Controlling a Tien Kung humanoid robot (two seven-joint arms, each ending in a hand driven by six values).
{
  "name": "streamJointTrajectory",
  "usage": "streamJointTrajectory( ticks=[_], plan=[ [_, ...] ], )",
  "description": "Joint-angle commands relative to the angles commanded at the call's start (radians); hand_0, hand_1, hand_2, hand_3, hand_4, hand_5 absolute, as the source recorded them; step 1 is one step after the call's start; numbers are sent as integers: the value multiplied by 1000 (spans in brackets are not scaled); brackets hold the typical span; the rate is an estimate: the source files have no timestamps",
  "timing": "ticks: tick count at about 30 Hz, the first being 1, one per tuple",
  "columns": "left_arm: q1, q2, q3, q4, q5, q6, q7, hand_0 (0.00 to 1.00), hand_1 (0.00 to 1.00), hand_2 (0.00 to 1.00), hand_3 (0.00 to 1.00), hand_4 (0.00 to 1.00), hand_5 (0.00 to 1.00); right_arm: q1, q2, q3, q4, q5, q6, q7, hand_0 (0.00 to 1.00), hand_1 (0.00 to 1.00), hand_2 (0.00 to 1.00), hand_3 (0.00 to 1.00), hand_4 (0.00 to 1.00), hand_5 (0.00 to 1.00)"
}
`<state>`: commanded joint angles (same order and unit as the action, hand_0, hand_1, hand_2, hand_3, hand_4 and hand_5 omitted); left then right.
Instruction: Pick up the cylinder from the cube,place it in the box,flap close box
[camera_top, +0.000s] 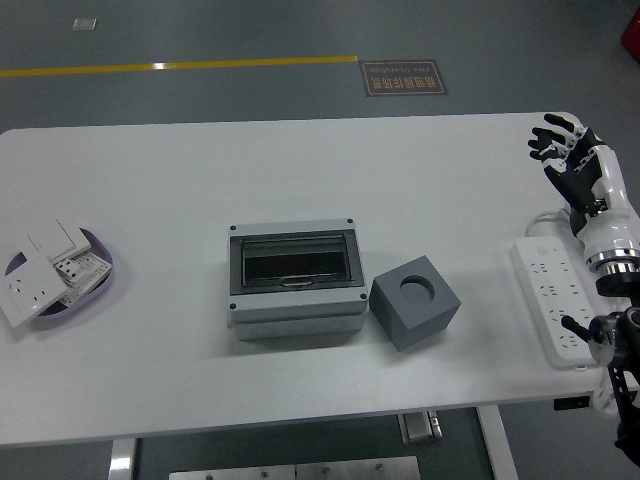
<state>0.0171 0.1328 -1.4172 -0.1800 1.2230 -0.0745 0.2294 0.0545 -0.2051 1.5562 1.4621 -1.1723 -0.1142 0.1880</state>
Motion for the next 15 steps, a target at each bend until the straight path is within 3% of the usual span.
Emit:
streamJointTrajectory(
  ticks=[10, 15],
  plan=[
    [-17, 28, -1, 0, 18, -3, 2, 637, 657, 570, 626, 715, 320, 7, -1, 3, -12, 14, -3, 4, 680, 636, 672, 687, 673, 313],
    [-11, 28, 4, 0, 12, -3, -2, 637, 657, 570, 627, 714, 317, -2, 3, 15, -9, 11, -4, 3, 679, 636, 670, 683, 677, 319]
  ],
)
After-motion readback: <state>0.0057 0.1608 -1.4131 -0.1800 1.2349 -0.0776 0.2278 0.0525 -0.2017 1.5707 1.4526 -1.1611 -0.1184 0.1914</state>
